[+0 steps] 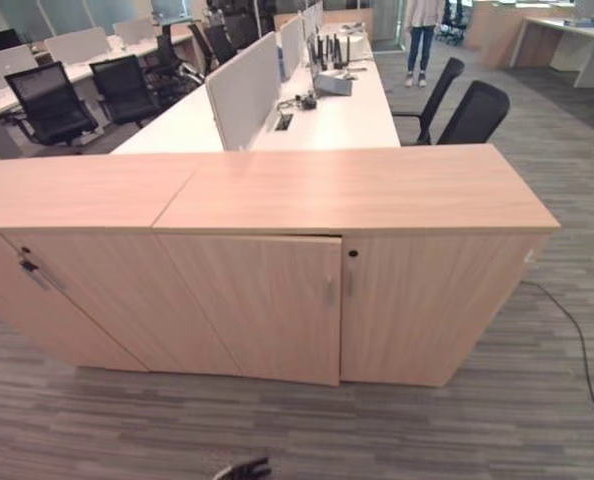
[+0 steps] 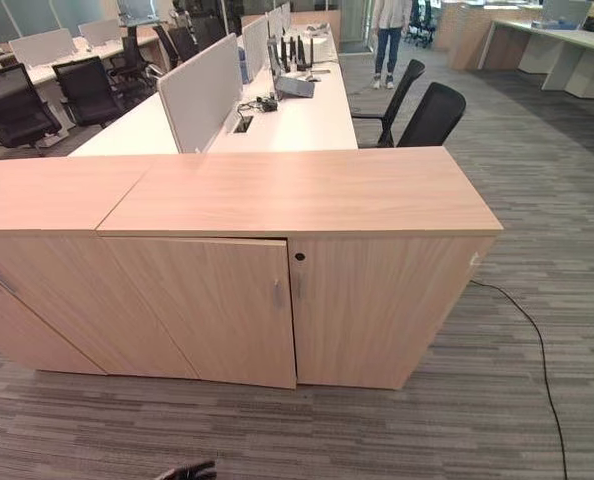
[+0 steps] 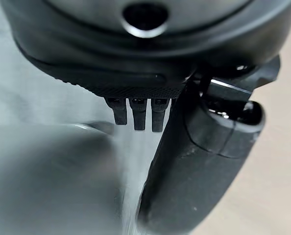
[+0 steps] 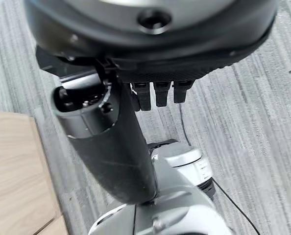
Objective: Put the empty folder in the office cabinet
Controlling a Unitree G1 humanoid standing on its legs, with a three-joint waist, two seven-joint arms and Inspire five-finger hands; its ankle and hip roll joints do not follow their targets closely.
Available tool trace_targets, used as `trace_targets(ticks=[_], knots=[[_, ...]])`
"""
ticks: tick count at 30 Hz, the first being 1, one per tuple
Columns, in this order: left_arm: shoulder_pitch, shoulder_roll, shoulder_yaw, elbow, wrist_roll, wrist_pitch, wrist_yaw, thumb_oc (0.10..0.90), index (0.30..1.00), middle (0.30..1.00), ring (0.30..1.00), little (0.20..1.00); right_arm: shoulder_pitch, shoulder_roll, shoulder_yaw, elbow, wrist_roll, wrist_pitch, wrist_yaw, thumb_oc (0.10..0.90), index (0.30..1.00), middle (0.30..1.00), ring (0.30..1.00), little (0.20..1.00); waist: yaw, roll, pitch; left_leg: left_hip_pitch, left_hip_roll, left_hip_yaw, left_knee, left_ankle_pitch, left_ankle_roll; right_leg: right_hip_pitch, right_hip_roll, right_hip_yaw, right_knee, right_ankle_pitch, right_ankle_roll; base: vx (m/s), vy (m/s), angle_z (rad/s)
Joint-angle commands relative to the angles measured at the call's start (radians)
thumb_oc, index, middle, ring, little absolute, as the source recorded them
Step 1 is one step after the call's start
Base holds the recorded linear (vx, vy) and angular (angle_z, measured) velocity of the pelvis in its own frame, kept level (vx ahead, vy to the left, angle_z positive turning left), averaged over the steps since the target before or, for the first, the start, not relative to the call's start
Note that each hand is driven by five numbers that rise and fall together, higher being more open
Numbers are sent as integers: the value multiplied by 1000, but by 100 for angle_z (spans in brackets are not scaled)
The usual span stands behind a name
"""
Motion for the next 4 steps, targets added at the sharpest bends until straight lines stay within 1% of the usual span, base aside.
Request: trace_targets(ticks=[1, 4], knots=[[-91, -7, 28, 62, 125, -38, 52, 800, 900, 900, 900, 900, -65, 23, 42, 29, -13, -16, 17, 800, 900, 900, 900, 900, 11, 0, 2, -14, 10, -10, 3, -83, -31, 40, 17, -37, 7, -152, 51, 44, 24, 12], [-66, -7, 70, 91, 154, -45, 88, 800, 900, 900, 900, 900, -64, 34, 45, 13, 0, -19, 7, 800, 900, 900, 900, 900, 23, -8, 0, -12, 6, -13, 3, -87, -27, 40, 11, -35, 7, -152, 54, 40, 36, 8]])
